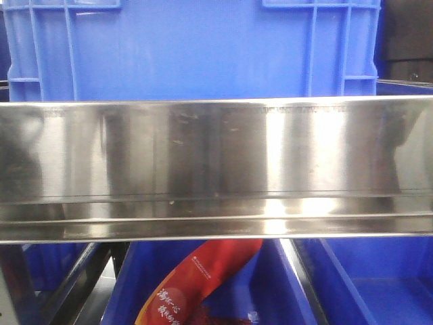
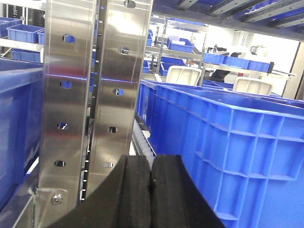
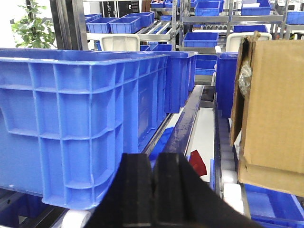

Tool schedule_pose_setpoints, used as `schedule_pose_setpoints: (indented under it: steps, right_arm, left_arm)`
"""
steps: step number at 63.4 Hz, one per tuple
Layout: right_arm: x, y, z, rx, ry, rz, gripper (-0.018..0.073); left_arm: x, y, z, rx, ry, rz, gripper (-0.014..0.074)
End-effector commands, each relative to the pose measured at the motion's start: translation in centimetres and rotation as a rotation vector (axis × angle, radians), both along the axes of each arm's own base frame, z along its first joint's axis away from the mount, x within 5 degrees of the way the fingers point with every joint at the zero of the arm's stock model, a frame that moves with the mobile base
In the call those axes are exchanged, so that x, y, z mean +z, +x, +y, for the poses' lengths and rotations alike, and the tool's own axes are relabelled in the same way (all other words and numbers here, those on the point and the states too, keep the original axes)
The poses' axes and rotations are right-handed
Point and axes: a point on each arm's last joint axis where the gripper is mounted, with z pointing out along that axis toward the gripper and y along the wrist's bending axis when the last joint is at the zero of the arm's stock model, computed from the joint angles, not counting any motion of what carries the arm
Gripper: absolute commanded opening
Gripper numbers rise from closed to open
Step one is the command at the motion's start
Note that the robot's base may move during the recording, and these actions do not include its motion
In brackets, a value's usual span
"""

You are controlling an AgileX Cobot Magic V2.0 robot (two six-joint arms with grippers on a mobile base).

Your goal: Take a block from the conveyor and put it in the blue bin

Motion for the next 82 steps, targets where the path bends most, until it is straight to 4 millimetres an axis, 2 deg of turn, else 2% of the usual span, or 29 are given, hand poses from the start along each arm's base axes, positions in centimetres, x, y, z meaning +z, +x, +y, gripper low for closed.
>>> schedule_pose_setpoints:
  steps: [1,14,19,36,82]
  right_arm:
    - [0.2,-0.1,-0.1,-0.007,0.010,-0.024,-0.0162]
    - [-0.4,-0.4,-0.4,-0.038,-0.027,-0.086,-0.0162]
    - [-1.5,-0.8,-0.8,-0.087,-0.026,-0.131,-0.0162]
    - [-7.3,-1.3,-2.0,-0.270,-0.043,-0.104,-0.0162]
    - [-7.7,-1.3,-2.0,-0.260,-0.055,-0.063,-0.0162]
  left_arm:
    - [0.1,-0.1,0.0,0.000,-0.003,-0.021,-0.0111]
    - [0.1,-0.1,0.0,0.000,-0.003,-0.021,-0.0111]
    - [0.1,-0.1,0.0,0.000,-0.003,-0.021,-0.0111]
    - [0.1,-0.1,0.0,0.000,-0.003,-0.021,-0.0111]
    - [0.2,-0.1,0.0,-0.001,-0.005,-0.034,-0.0111]
